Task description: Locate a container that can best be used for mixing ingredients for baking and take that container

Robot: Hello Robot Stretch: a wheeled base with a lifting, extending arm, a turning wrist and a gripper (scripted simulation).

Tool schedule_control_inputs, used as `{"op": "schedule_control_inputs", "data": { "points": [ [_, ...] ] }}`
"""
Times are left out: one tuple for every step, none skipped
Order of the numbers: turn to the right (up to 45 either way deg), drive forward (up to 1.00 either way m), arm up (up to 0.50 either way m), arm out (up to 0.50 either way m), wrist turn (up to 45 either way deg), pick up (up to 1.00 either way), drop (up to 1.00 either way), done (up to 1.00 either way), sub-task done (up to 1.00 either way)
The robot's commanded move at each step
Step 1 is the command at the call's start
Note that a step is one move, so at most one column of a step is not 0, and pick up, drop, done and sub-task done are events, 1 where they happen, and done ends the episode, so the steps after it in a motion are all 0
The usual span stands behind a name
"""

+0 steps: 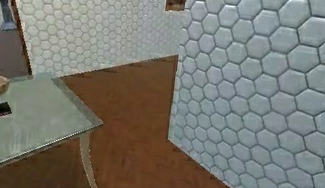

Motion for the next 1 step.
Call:
{"op": "schedule_control_inputs", "data": {
  "points": [
    [0.0,0.05,0.00,0.00,0.0,0.00,0.00,0.00,0.00]
  ]
}}
